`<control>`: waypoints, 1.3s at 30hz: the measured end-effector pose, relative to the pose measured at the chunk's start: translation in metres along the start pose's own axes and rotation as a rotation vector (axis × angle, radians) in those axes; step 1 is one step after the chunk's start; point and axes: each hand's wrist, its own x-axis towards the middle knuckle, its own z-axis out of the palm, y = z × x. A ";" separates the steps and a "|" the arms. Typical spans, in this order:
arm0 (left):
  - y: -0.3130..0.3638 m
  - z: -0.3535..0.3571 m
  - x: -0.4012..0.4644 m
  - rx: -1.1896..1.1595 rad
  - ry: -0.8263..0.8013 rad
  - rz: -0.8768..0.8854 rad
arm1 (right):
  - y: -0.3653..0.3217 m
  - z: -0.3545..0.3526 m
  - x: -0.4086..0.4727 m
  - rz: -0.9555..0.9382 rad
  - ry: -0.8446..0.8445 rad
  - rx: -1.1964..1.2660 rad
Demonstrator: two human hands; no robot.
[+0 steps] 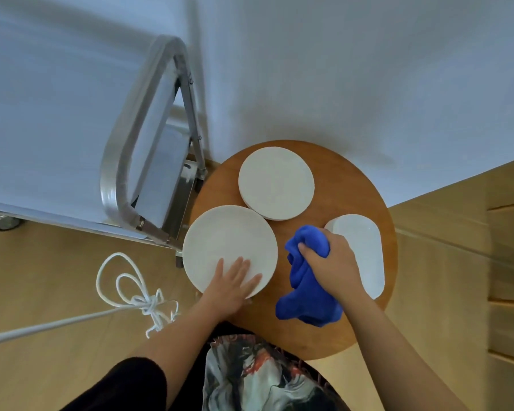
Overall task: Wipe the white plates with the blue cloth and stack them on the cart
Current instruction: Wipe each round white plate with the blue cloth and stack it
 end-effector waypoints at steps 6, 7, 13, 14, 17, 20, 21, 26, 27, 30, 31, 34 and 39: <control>-0.024 -0.024 0.017 -0.242 0.154 -0.035 | 0.007 0.003 0.014 0.101 0.031 0.097; -0.033 -0.036 0.022 -0.322 0.266 -0.097 | 0.005 0.000 0.016 0.099 0.012 0.067; -0.096 -0.113 0.076 -0.591 0.548 -0.404 | -0.001 -0.017 0.048 0.148 0.005 -0.007; -0.104 -0.122 0.086 -0.643 0.528 -0.443 | -0.001 -0.018 0.055 0.146 -0.008 -0.031; -0.121 -0.133 0.112 -0.727 0.390 -0.497 | 0.009 -0.012 0.079 0.223 0.054 0.157; -0.128 -0.132 0.130 -0.762 0.311 -0.511 | 0.022 -0.003 0.102 0.337 0.055 0.247; -0.130 -0.130 0.135 -0.775 0.306 -0.518 | 0.025 0.000 0.108 0.357 0.045 0.258; -0.139 -0.127 0.154 -0.783 0.263 -0.495 | 0.027 0.008 0.120 0.408 0.094 0.333; -0.141 -0.127 0.156 -0.772 0.244 -0.485 | 0.027 0.008 0.121 0.420 0.095 0.350; -0.145 -0.128 0.159 -0.669 0.215 -0.472 | 0.032 0.010 0.121 0.447 0.074 0.336; -0.146 -0.129 0.159 -0.653 0.216 -0.481 | 0.033 0.011 0.120 0.453 0.073 0.345; -0.147 -0.132 0.160 -0.709 0.244 -0.503 | 0.025 0.008 0.113 0.482 0.134 0.399; -0.131 -0.142 0.154 -1.012 0.469 -0.514 | 0.020 -0.006 0.097 0.384 0.164 0.318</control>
